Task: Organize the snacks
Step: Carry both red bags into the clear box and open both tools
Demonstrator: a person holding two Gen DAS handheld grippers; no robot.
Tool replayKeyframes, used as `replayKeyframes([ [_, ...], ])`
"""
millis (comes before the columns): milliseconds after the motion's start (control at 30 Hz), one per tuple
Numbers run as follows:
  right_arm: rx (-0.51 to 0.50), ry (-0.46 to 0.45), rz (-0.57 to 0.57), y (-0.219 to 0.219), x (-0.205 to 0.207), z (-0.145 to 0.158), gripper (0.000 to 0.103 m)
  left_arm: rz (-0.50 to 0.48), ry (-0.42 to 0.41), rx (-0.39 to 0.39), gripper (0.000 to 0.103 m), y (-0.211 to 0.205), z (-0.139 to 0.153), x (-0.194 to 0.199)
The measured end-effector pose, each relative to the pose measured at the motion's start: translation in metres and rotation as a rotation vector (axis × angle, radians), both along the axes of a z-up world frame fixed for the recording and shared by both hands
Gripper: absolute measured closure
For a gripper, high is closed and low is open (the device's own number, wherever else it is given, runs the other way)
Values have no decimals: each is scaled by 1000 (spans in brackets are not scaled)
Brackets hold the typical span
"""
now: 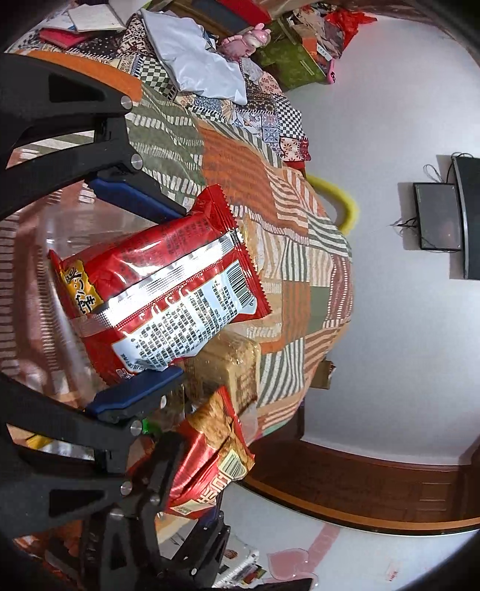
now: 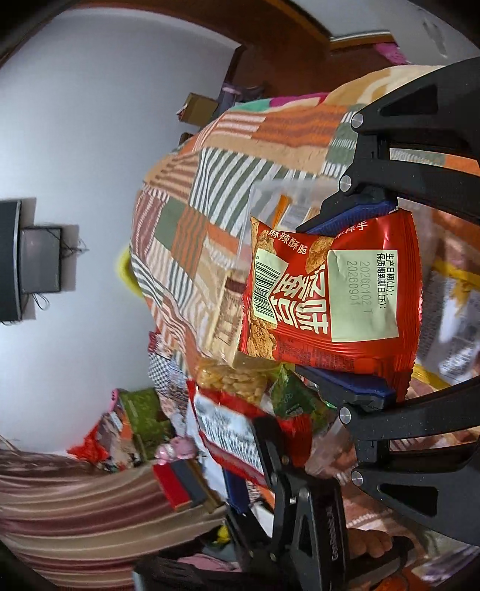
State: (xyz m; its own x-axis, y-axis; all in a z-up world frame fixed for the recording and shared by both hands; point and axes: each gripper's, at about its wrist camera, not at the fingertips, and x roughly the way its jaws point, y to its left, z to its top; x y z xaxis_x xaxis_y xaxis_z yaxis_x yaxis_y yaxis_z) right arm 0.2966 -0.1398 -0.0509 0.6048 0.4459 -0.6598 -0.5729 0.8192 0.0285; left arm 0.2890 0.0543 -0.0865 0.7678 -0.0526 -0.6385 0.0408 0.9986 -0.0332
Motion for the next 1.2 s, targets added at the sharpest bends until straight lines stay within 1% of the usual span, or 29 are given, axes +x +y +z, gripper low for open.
replayKeyframes([
  [167,-16,13,20,9,6,-6,42,-13,8,11,25,-2,-7,8],
  [300,1,40,30,9,13,-9,42,-22,50,6,25,-4,-18,14],
  [367,9,51,34,9,14,-8,42,-23,51,32,25,-7,-23,15],
  [400,7,54,36,10,15,-9,41,-26,49,48,25,-9,-24,13],
  [467,1,54,39,11,15,-9,41,-26,50,57,25,-12,-24,14],
  [600,-7,65,34,11,14,-8,39,-26,57,49,25,-12,-23,11],
  [700,-26,54,23,10,12,-5,37,-26,61,34,24,-11,-21,7],
  [767,-39,36,19,10,8,-2,34,-27,62,24,24,-10,-19,5],
  [833,-45,17,18,8,4,2,29,-24,50,23,24,-10,-14,1],
  [900,-46,1,20,7,-1,5,27,-24,34,25,24,-10,-9,-4],
  [1067,-37,-26,20,3,-14,16,25,-27,4,12,23,-11,7,-19],
  [1133,-24,-35,13,-2,-20,20,22,-27,-6,7,21,-11,11,-27],
  [1200,-12,-40,6,-6,-25,22,20,-24,-13,4,16,-10,14,-34],
])
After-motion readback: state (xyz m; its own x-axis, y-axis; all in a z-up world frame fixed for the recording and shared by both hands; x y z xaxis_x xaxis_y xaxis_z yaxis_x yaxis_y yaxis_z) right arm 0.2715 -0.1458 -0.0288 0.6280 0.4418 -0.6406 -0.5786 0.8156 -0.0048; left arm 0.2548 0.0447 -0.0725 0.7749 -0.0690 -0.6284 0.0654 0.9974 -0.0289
